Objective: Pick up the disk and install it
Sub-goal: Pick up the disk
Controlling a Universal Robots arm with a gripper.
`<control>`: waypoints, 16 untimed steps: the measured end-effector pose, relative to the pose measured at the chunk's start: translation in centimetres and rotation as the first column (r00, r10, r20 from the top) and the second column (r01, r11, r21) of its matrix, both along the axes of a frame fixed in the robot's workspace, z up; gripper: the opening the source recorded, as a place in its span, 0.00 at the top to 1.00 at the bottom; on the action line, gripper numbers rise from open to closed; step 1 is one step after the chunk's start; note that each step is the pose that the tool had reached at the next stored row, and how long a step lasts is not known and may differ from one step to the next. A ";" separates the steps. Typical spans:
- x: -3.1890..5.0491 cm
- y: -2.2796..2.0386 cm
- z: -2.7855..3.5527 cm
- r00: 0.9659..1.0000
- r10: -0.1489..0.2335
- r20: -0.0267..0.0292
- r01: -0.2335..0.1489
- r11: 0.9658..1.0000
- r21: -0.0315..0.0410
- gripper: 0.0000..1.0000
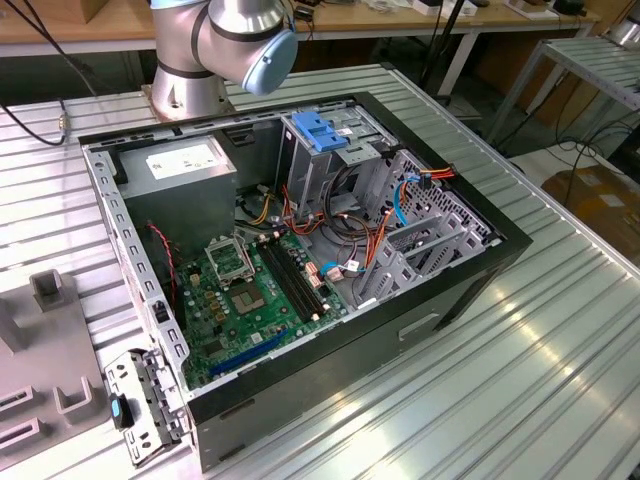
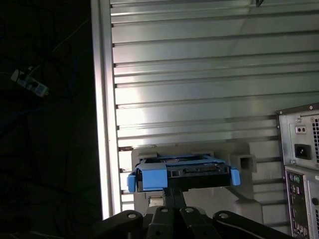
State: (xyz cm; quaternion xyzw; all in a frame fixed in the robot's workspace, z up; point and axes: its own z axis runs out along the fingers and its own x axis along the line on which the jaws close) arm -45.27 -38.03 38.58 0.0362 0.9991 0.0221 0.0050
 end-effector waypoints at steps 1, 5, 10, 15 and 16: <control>0.00 0.00 0.00 1.000 0.005 0.000 -0.005 1.000 0.000 0.89; -0.01 0.00 -0.01 0.999 0.037 0.000 -0.037 0.999 0.000 0.89; 0.00 0.00 0.00 0.994 0.105 0.000 -0.105 0.994 0.000 0.89; 0.00 0.00 0.00 0.988 0.151 0.000 -0.151 0.988 0.000 0.89; 0.00 0.00 -0.01 0.987 0.160 0.000 -0.160 0.987 0.000 0.89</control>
